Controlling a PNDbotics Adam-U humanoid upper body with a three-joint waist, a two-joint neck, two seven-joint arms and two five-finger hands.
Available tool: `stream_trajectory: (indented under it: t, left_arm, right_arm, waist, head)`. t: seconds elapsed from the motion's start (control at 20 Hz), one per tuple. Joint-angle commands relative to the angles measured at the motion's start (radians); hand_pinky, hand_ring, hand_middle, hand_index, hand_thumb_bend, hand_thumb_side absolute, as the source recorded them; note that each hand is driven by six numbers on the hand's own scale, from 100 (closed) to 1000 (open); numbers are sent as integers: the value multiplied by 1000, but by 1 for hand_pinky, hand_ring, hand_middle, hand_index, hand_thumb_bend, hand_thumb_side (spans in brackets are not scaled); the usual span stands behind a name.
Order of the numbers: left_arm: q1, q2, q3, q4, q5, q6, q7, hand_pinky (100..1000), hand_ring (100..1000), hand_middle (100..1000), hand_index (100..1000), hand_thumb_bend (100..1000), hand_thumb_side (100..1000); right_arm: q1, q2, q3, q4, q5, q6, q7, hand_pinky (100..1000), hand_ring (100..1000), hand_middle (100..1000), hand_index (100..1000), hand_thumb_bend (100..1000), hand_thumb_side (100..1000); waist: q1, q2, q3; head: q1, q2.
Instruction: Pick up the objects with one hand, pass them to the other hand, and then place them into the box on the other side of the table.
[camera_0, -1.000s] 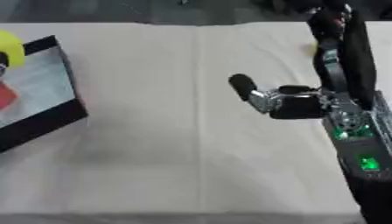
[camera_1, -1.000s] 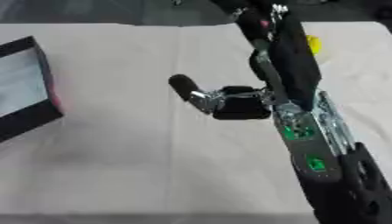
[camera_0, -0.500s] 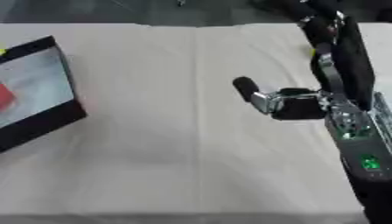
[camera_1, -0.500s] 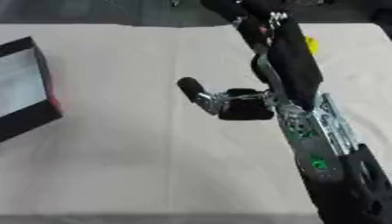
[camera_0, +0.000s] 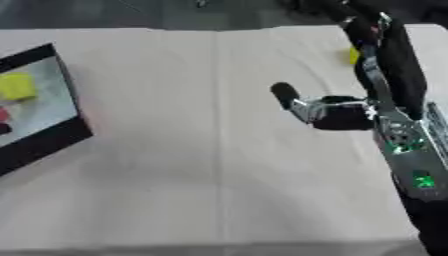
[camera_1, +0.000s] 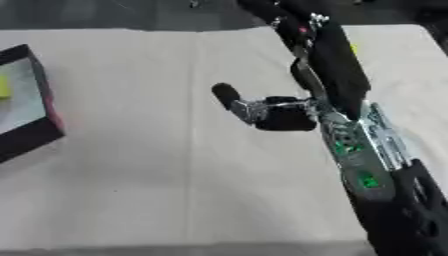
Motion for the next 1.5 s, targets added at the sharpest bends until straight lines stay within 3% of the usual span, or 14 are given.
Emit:
stream_trajectory:
  t: [0.05,0.25,0.5,0.65,0.85,1.0,1.2,1.5]
  left_arm:
    - [-1,10,-3,-73,145,-63,28,857,875,816,926,422,100]
    - [10,-1,-47,-224,471,-213,57,883,839,744,889,240,100]
    - [-6,-28,-117,-389,694,-307,-20,871,835,742,886,222,100]
    - [-36,-50,-148,-404,743,-351,-51,861,832,740,884,227,100]
    - [-111,-97,-218,-406,777,-449,-81,831,823,738,880,275,100]
    - [-159,-118,-258,-406,775,-506,-86,803,815,738,878,317,100]
    - [-199,-143,-308,-406,757,-556,-84,824,818,737,878,250,100]
    - [-207,-163,-345,-406,746,-592,-110,846,823,738,878,194,100]
  right_arm:
    - [-11,-44,-30,13,-25,17,13,846,681,712,890,369,580]
    - [-40,-126,-69,104,-105,65,39,857,667,707,889,374,568]
    - [-124,-251,-107,348,-181,98,106,866,673,723,891,378,540]
    - [-184,-274,-129,525,-197,96,141,872,689,746,892,371,519]
    - [-315,-282,-207,859,-120,124,189,884,748,813,904,351,490]
    - [-371,-291,-258,1013,-61,152,187,893,770,839,914,350,482]
    - [-405,-309,-303,1109,-38,205,149,897,768,836,914,362,485]
    - [-418,-340,-328,1129,-27,288,65,892,770,836,913,369,479]
  waist:
    - [2,-21,3]
    - [-2,-22,8]
    - [-3,-18,7]
    - [1,-13,8]
    - [12,13,24]
    - [15,34,46]
    - [14,68,80]
    - [14,107,107]
  head:
    - [-16,-2]
    - [-49,-2]
    - [-139,-2]
    - [-172,-2]
    - [-233,-2]
    - [-273,-8]
    - [-323,-36]
    - [-369,-56]
